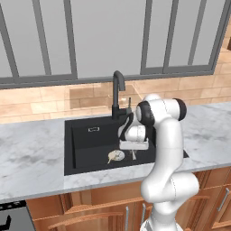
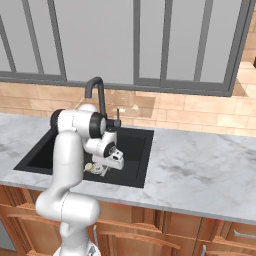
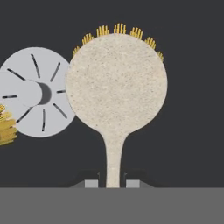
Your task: Pick up the dish brush and dish brush from the sink, and place them back in the cabinet, and close the cabinet doors.
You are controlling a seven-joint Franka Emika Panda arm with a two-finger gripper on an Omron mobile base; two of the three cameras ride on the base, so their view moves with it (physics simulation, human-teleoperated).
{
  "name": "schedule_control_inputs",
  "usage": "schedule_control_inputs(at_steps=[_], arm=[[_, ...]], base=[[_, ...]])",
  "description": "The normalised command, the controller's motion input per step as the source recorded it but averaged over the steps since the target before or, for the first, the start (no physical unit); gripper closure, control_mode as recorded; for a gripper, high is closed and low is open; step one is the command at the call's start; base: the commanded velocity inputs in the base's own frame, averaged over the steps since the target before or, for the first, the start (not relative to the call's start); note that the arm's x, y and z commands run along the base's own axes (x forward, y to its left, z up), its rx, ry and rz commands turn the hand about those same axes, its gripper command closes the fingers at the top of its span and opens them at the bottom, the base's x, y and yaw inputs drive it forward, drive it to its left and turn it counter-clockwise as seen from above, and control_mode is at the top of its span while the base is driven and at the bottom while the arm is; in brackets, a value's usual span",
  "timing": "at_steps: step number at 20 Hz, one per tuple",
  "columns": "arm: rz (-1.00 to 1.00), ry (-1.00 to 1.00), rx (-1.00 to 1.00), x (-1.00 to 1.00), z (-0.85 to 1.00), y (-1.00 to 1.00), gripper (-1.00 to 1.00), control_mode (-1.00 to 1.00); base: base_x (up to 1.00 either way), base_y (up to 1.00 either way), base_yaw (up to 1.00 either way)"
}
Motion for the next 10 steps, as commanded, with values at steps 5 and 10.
schedule_control_inputs(at_steps=[5,10], arm=[[0.00,0.00,0.00,0.00,0.18,-0.02,1.00,-1.00],[0.00,0.00,0.00,0.00,0.18,-0.02,1.00,-1.00]], base=[[0.00,0.00,0.00],[0.00,0.00,0.00]])
